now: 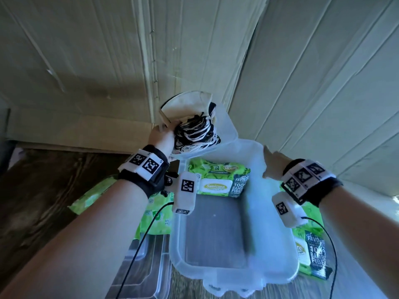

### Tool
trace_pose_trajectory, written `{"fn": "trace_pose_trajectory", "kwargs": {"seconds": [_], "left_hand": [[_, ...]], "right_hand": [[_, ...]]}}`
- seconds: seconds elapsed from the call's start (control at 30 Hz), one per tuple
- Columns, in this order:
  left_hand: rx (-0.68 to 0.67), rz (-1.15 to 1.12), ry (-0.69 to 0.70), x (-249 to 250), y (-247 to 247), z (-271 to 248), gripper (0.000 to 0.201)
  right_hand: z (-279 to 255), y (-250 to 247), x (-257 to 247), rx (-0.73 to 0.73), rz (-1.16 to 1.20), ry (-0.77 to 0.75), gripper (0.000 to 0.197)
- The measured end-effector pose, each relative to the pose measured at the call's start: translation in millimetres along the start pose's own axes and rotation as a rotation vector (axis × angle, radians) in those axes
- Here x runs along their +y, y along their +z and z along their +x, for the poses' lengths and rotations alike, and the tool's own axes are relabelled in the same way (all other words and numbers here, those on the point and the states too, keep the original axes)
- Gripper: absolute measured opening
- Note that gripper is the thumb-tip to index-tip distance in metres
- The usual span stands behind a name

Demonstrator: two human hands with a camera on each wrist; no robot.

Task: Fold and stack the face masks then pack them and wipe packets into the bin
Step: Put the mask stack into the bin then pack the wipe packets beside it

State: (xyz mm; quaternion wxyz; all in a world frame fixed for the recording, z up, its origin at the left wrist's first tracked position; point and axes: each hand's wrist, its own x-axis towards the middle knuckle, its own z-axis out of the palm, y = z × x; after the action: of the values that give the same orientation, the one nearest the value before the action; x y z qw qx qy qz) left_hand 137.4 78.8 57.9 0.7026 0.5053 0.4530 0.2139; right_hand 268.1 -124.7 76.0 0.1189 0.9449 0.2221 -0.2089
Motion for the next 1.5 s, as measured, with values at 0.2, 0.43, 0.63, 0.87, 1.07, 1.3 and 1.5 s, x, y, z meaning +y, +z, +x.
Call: {"fn": "trace_pose_trajectory", "kwargs": {"seconds": [0.2,0.43,0.63,0.87,1.07,1.3,1.5], "left_hand": [[-0.013,0.005,-0.005,-1,-5,-1,0.065],[0.074,0.097,0.090,-12,-11,9,0.053],[0.065,0.175,0.056,-14,-14,11,0.060],[0.023,0.225,0.104,-13,-6,4,0.053],[-0.036,0.267,0.225,-19,1,-5,0.045],[-0.077,0.186,0.180,-26,31,-34,0.028],[-0.166,0.226,0.187,-49,56,-48,0.026]], "right_hand": [[11,24,-76,-0.014,-0.045,-0.357,0.053],[43,88,-114,-0.135,-0.166,-0.366,0.072],[53,78,-100,-0.163,-0.145,-0.354,0.076],[58,86,-78,-0.153,-0.065,-0.182,0.075],[32,9,-40,-0.059,0.139,-0.308,0.042],[21,-17,72,0.155,0.639,-0.193,0.049],[49,65,116,-0.039,0.069,-0.080,0.106]]}}
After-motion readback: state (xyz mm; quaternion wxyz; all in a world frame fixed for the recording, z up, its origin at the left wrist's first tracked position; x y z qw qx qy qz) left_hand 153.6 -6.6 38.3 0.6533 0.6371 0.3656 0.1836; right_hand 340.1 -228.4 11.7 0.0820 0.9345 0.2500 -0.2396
